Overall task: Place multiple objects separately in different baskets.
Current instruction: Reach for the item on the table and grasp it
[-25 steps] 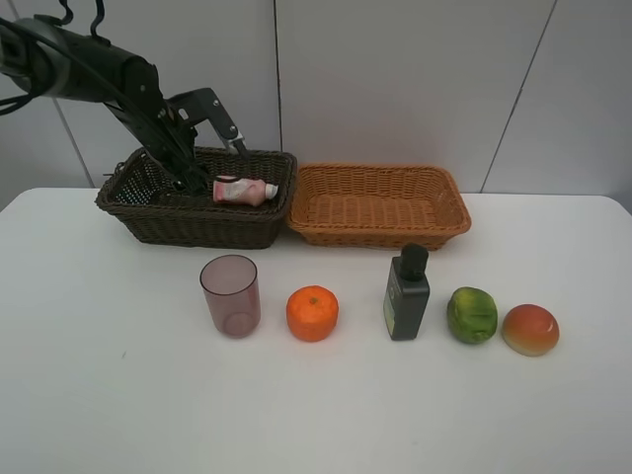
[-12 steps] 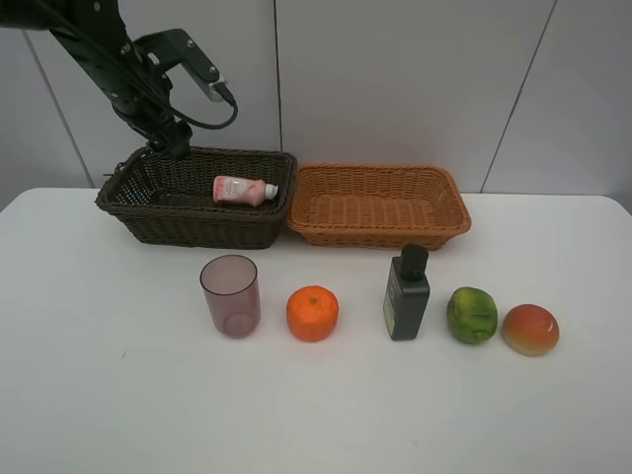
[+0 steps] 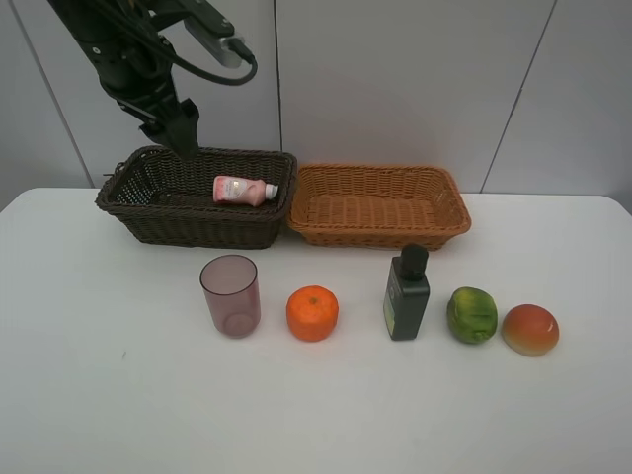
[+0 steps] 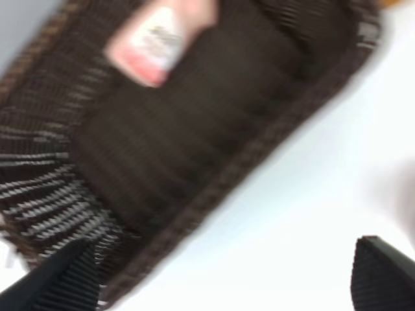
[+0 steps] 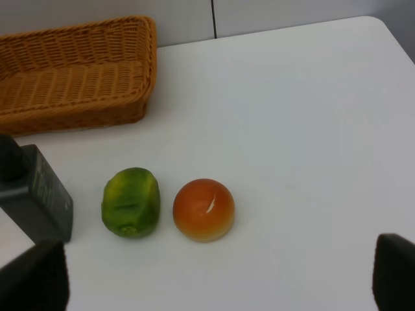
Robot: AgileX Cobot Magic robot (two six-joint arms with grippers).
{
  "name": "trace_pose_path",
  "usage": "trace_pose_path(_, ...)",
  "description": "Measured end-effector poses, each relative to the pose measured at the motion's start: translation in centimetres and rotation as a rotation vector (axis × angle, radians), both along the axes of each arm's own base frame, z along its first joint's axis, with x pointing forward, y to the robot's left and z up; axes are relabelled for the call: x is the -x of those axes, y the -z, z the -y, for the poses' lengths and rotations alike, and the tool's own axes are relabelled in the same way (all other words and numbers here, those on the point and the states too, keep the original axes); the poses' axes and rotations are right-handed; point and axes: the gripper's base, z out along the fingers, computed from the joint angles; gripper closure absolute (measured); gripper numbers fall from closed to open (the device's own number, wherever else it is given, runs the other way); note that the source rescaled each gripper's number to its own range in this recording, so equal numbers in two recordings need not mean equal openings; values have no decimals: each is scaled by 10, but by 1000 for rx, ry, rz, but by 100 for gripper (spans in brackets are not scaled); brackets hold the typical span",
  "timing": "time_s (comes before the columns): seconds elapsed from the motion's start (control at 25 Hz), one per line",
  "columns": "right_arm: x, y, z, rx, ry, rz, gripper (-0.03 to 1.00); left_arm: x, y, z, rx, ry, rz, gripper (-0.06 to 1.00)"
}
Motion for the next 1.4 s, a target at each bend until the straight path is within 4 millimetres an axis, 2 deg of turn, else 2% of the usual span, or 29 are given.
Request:
trace_pose_path(0.4, 0, 0, 0, 0, 0, 0, -3, 41, 3, 59, -14, 176, -78, -1)
trace_pose_path(0.56, 0, 0, 0, 0, 0, 0, -3, 58, 16, 75, -46, 256, -112, -1)
trace_pose_path(0.92, 0, 0, 0, 0, 0, 0, -3, 80, 55, 85, -124, 346, -223, -1)
trace_pose_path(1.12, 0, 0, 0, 0, 0, 0, -3, 79, 86, 90, -157, 351, -280, -1)
trace_pose_path(1.4, 0, 0, 0, 0, 0, 0, -3, 75, 109, 95, -186, 353, -319, -1)
